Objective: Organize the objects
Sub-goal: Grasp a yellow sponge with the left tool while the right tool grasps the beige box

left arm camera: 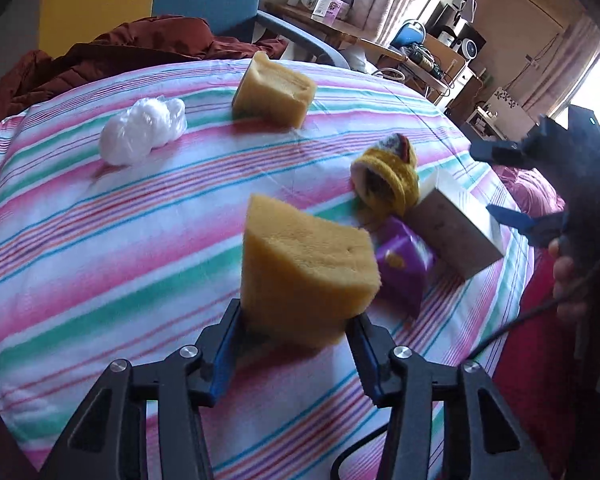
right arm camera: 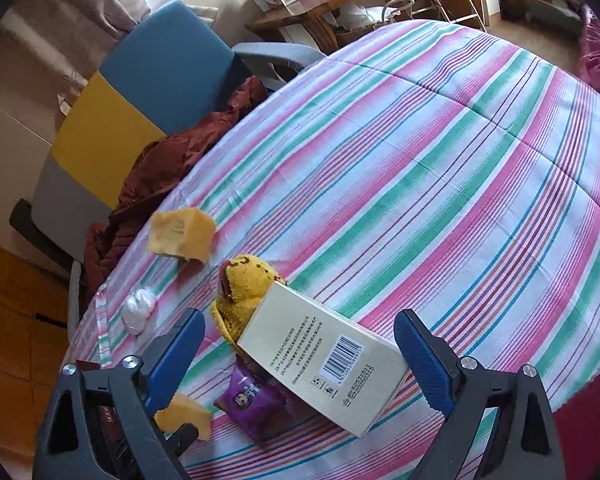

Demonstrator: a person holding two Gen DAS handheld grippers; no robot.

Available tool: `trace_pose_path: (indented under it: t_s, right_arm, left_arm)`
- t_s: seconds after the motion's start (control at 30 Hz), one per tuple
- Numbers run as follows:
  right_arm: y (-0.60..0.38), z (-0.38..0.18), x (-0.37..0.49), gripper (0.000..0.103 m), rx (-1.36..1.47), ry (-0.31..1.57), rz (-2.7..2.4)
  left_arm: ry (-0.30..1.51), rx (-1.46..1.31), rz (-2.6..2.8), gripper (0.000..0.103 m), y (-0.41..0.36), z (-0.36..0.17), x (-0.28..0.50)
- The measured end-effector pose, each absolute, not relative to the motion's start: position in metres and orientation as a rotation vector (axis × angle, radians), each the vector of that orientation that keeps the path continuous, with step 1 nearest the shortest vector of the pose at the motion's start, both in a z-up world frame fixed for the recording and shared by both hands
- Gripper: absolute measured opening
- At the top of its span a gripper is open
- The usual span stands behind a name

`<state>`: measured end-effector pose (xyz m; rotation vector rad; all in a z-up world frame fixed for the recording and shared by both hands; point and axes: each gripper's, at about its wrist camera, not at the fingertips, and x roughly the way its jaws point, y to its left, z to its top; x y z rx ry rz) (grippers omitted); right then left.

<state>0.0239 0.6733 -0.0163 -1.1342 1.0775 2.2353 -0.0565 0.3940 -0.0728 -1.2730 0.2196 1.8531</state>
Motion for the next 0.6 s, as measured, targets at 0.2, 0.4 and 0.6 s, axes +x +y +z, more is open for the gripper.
trace_pose_path:
  t_s: [0.2,0.4,0.6]
  right_arm:
    - [0.672,-0.026,0.016,0.096,-1.219,1.041,2.191]
    - [0.673,-0.026,0.016,0.096,-1.221,1.030,2.180]
    - [0.674,-0.022,0.018,0.096,-1.196,1.034,2.191]
  left_arm:
    - [0.197,-1.288,1.861,0.049,0.392,-0.074,-0.054]
    - [0.222,-1.284,1.855,0.045,0.390,-0.066,-0.051]
    - [0.243,-1.275,1.882,0.061,0.395,-0.063,-0.059]
